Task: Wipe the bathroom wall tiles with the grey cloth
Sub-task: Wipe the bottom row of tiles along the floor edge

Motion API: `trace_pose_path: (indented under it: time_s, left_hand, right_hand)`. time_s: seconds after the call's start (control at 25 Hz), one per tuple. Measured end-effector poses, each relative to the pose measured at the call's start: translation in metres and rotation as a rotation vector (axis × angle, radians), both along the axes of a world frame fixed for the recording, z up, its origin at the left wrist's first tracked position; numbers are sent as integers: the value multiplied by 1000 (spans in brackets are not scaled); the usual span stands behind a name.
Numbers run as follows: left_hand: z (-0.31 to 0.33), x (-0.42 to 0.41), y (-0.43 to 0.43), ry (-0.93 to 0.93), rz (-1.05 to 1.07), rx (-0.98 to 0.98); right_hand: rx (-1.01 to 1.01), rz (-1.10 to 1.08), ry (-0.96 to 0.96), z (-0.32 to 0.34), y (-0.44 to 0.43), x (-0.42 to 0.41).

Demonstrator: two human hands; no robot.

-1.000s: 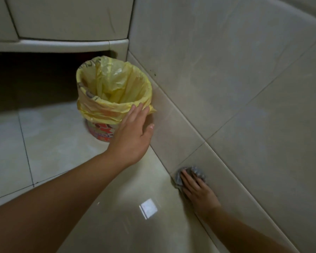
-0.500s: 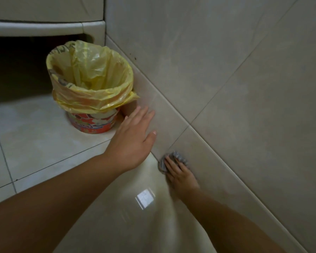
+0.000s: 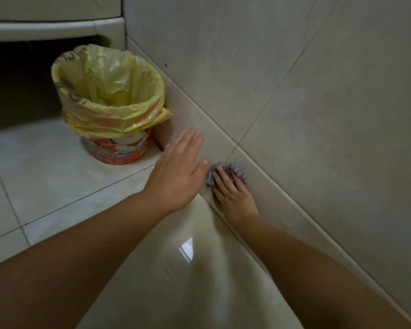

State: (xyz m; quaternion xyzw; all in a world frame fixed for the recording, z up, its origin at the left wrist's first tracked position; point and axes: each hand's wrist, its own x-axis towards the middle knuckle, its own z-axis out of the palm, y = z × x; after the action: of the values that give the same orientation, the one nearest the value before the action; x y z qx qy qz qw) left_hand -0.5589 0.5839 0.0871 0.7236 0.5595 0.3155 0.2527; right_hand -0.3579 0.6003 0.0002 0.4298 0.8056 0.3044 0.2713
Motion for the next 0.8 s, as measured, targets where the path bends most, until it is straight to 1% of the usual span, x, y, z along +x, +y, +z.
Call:
trace_pose_path:
  time_s: [0.08, 0.12, 0.24, 0.28, 0.4, 0.44, 0.52, 0.56, 0.68, 0.8]
  left_hand:
    - [0, -3, -6, 6, 2, -8]
    - [-1, -5, -9, 18, -3, -9]
    - [-3, -5, -19, 42, -13, -26]
    - [-1, -3, -22, 38, -13, -22]
    - [8, 6, -29, 16, -24, 0]
    - [11, 7, -30, 16, -32, 15]
    - [11, 5, -30, 21, -40, 48]
    - [8, 1, -29, 26, -34, 51]
    - [-5, -9, -22, 50, 22, 3]
    - [-15, -8, -19, 71, 33, -15]
  right_hand:
    - [-106, -4, -55, -32, -33, 31]
    - [-125, 15, -44, -41, -53, 50]
    - [-200, -18, -58, -23, -89, 79]
    - [-147, -28, -31, -10, -90, 79]
    - [133, 36, 198, 31, -64, 67]
    - [217, 50, 229, 43, -51, 55]
    - [289, 36, 219, 53, -26, 27]
    - [299, 32, 183, 50, -14, 15]
    - [196, 38, 17, 15, 16, -16]
    - [-24, -4, -48, -32, 25, -17]
